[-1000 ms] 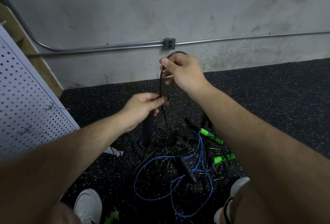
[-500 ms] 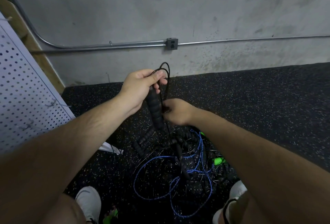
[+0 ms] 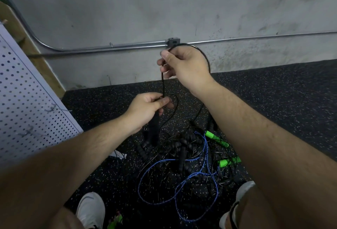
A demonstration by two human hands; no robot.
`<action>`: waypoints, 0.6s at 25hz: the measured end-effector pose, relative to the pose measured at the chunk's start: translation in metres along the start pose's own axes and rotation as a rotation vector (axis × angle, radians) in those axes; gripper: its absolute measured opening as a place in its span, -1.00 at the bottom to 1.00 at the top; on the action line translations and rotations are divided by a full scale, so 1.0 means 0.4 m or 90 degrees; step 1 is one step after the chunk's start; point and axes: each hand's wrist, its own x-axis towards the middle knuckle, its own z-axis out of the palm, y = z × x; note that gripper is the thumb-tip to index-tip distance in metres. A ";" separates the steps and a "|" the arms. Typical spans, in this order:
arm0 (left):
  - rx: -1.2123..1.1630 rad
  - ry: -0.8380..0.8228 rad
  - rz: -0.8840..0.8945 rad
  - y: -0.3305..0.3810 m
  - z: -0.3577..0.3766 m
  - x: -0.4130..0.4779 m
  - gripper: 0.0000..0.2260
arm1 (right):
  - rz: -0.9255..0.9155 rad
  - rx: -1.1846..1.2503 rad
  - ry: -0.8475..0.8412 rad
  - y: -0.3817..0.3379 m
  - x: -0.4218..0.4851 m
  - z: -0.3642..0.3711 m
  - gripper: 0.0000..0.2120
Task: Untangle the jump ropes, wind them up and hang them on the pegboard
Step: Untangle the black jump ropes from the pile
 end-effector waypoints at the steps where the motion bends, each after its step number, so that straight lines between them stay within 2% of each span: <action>1: -0.019 0.028 0.019 0.015 0.001 0.005 -0.89 | 0.008 -0.014 0.006 0.005 -0.004 0.000 -0.80; 4: -0.115 0.095 0.060 0.069 -0.028 0.032 -0.91 | 0.080 -0.175 -0.012 0.055 -0.038 -0.010 -0.89; 6: -0.156 0.089 0.077 0.101 -0.046 0.042 -0.91 | 0.134 -0.281 -0.124 0.108 -0.065 -0.006 -0.92; 7: -0.167 0.074 0.082 0.112 -0.049 0.042 -0.90 | 0.151 -0.300 -0.190 0.134 -0.074 0.000 -0.88; 10: -0.170 0.038 0.086 0.126 -0.044 0.034 -0.89 | 0.123 -0.362 -0.297 0.176 -0.084 0.021 -0.84; 13: -0.166 0.041 0.091 0.121 -0.054 0.035 -0.87 | 0.102 -0.433 -0.293 0.177 -0.080 0.019 -0.85; 15: -0.140 0.051 0.091 0.108 -0.069 0.040 -0.84 | 0.102 -0.387 -0.214 0.155 -0.072 0.006 -0.80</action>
